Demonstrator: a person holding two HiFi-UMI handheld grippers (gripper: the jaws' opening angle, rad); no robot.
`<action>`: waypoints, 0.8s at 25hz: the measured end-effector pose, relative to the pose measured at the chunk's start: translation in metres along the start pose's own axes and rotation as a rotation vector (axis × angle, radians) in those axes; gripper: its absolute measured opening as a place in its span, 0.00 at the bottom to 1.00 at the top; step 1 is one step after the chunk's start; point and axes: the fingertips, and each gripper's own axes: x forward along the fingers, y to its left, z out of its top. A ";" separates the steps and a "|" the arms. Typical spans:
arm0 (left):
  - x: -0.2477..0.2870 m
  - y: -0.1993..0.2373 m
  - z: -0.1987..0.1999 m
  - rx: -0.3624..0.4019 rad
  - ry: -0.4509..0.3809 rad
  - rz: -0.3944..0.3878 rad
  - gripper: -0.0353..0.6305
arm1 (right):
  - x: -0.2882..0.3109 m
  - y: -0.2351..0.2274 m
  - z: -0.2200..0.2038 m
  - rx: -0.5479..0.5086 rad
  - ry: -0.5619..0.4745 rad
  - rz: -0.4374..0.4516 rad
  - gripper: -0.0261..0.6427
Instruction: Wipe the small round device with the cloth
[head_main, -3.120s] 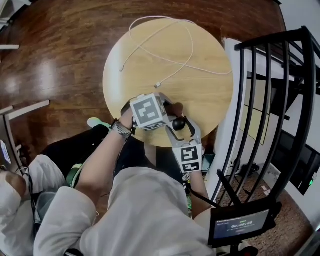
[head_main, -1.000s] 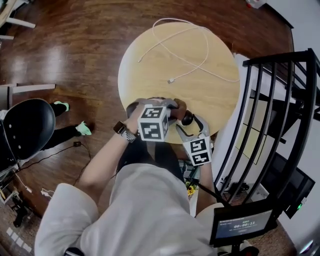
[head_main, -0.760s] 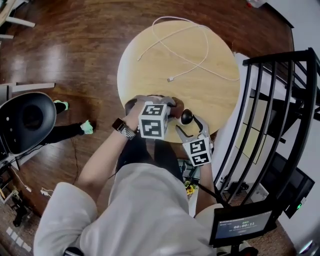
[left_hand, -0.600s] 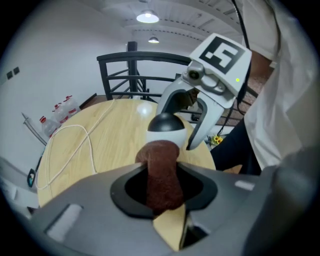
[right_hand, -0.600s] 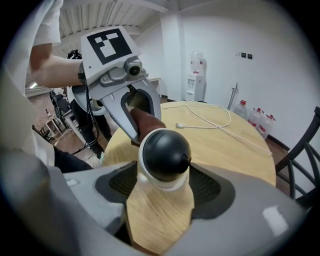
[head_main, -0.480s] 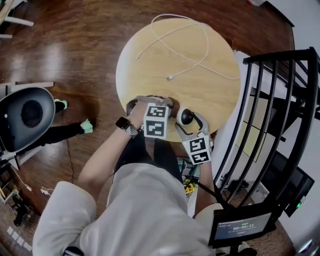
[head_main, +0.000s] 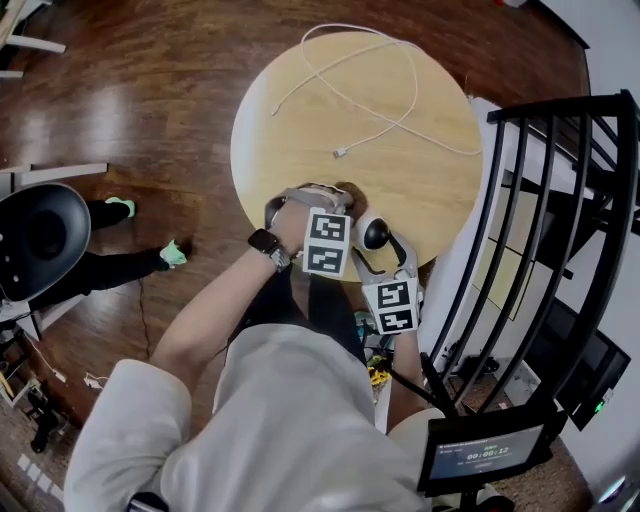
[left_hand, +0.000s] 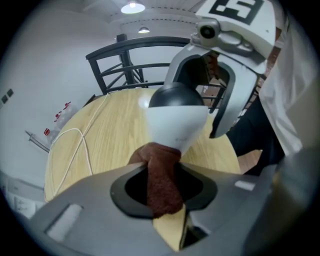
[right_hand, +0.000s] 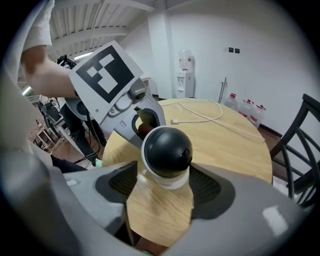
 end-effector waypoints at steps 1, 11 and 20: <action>0.001 0.003 0.000 -0.006 -0.003 0.025 0.23 | -0.001 0.001 -0.002 0.000 0.006 0.000 0.52; -0.063 0.020 0.014 -0.165 -0.166 0.210 0.24 | -0.002 -0.020 0.002 -0.265 -0.011 0.036 0.53; -0.093 0.000 0.052 -0.071 -0.108 0.282 0.24 | 0.014 -0.013 0.011 -0.463 -0.041 0.129 0.53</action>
